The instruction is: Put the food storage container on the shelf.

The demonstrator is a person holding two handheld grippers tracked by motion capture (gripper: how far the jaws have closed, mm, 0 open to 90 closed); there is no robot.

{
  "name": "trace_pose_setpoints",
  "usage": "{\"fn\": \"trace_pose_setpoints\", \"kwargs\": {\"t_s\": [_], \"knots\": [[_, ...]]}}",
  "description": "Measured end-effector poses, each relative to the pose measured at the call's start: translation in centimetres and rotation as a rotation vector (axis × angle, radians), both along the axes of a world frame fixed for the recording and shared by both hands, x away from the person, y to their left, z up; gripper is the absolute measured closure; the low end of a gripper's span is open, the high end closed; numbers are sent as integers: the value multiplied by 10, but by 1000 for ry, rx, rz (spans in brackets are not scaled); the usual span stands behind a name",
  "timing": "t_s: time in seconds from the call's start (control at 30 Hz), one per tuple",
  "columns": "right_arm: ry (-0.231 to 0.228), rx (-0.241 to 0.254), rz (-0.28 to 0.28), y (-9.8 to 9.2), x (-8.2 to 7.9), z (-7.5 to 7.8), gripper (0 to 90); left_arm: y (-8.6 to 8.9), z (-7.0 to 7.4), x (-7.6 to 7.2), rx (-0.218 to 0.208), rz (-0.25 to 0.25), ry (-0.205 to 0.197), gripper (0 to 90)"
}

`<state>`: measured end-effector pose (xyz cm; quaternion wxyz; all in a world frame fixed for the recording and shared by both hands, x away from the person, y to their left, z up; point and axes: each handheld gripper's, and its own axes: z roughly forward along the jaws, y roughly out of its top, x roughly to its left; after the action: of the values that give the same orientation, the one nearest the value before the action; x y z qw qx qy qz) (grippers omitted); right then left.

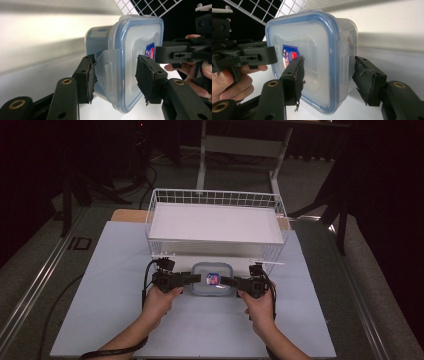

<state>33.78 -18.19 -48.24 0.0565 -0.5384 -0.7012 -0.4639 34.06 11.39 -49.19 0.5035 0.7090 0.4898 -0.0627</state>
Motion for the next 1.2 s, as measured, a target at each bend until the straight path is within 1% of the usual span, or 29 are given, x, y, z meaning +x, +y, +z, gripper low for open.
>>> {"fn": "trace_pose_setpoints", "kwargs": {"t_s": [0.03,0.07,0.1,0.13,0.17,0.23,0.27,0.3,0.33,0.37,0.43,0.47,0.5,0.6,0.67,0.73,0.77,0.8,0.9,0.93,0.97,1.0,1.07,1.1,1.13,1.17,1.2], "knots": [[-17,-9,-8,2,5,-1,434,0,-1,2,0,4,-12,514],[-17,-9,-8,2,5,-1,434,0,-1,6,4,5,-15,514],[-15,-4,-12,2,8,-2,433,0,-1,9,6,13,-15,514],[-15,5,-21,2,11,-4,433,-1,-1,12,18,15,-23,512],[-6,25,-35,2,16,-8,433,-1,-1,15,19,23,-20,509],[-7,34,-43,3,18,-10,433,-2,-2,19,22,42,-20,508],[-9,38,-47,3,21,-12,433,-1,-3,23,33,37,-37,506],[-5,47,-59,4,25,-16,431,-1,-5,26,31,35,-38,505],[-5,47,-59,4,25,-16,431,-1,-6,28,32,41,-33,505],[-3,43,-60,5,28,-17,428,-2,-8,29,29,49,-20,505],[-3,39,-62,6,30,-18,427,-2,-10,30,29,49,-22,505],[-6,34,-65,6,32,-19,425,-2,-14,33,29,58,-26,505],[-6,28,-70,7,36,-22,423,-2,-15,34,35,60,-37,503],[4,38,-82,7,41,-25,423,-3,-18,40,28,78,-34,502],[-5,28,-88,8,46,-26,419,-4,-20,42,37,76,-36,498],[-8,29,-97,8,49,-28,419,-2,-22,45,31,72,-43,494],[-12,31,-106,9,50,-26,419,-3,-21,46,23,83,-52,493],[-12,31,-106,9,50,-26,419,-3,-22,47,18,87,-52,493],[-6,44,-115,8,53,-27,417,-2,-26,50,-14,99,-59,488],[-6,49,-122,8,53,-27,415,-1,-27,51,-22,98,-67,487],[-13,49,-131,8,53,-28,413,-2,-28,51,-18,102,-86,488],[-20,40,-136,9,54,-27,408,-3,-29,51,-25,108,-88,486],[-22,55,-151,9,56,-29,403,-3,-31,52,-34,119,-96,483],[-29,49,-153,9,57,-29,397,-4,-30,52,-22,129,-119,479],[-35,38,-156,10,57,-28,386,-6,-29,51,9,137,-146,474],[-37,21,-157,11,58,-28,369,-8,-29,52,32,126,-155,466],[-37,6,-160,12,60,-29,351,-10,-31,54,57,129,-157,450]]}}
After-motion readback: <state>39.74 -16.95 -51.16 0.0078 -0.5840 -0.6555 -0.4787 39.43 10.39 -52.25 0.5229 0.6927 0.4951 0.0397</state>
